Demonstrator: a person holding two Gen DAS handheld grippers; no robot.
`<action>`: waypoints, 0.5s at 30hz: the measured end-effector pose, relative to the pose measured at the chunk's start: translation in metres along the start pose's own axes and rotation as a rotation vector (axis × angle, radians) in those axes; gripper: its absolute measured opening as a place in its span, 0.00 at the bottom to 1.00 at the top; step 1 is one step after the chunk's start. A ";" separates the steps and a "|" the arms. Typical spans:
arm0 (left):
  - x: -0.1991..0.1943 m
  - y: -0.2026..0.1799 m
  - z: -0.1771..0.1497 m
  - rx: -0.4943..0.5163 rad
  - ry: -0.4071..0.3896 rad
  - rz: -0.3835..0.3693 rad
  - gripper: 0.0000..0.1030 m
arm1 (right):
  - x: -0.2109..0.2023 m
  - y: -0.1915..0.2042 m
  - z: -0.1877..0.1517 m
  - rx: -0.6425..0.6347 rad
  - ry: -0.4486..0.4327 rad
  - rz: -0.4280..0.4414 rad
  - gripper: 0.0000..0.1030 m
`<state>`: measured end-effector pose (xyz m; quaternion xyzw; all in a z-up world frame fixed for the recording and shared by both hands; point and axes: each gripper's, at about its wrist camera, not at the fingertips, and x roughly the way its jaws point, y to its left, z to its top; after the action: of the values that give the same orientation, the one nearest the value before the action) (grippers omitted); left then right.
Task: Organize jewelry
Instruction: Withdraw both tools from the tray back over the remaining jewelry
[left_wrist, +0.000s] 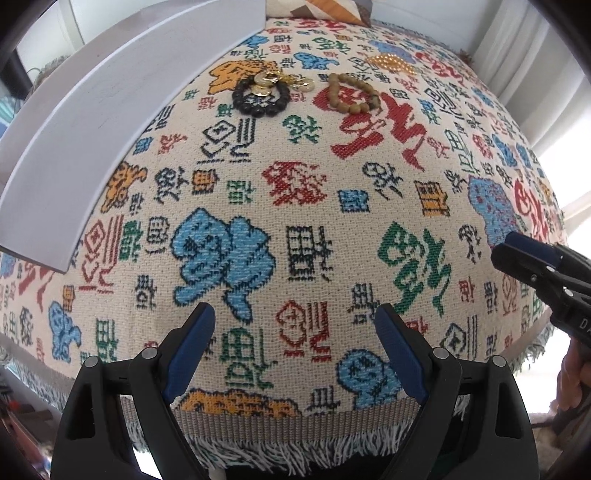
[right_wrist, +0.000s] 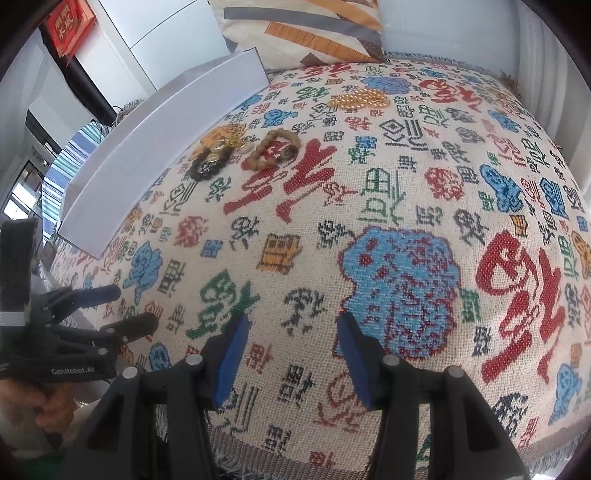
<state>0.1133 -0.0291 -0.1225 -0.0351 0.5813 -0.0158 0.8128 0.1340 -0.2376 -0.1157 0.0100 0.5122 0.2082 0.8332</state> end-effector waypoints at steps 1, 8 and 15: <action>0.000 0.000 0.000 0.001 0.001 -0.001 0.87 | -0.001 0.000 0.001 0.000 -0.002 0.000 0.50; 0.002 0.000 0.001 -0.005 0.005 -0.004 0.87 | -0.002 0.001 0.003 -0.002 -0.001 0.008 0.50; 0.003 0.014 0.004 -0.055 -0.005 -0.023 0.87 | -0.003 0.004 0.008 -0.010 -0.007 0.015 0.50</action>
<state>0.1183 -0.0151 -0.1250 -0.0641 0.5792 -0.0094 0.8126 0.1383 -0.2334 -0.1085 0.0103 0.5081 0.2168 0.8335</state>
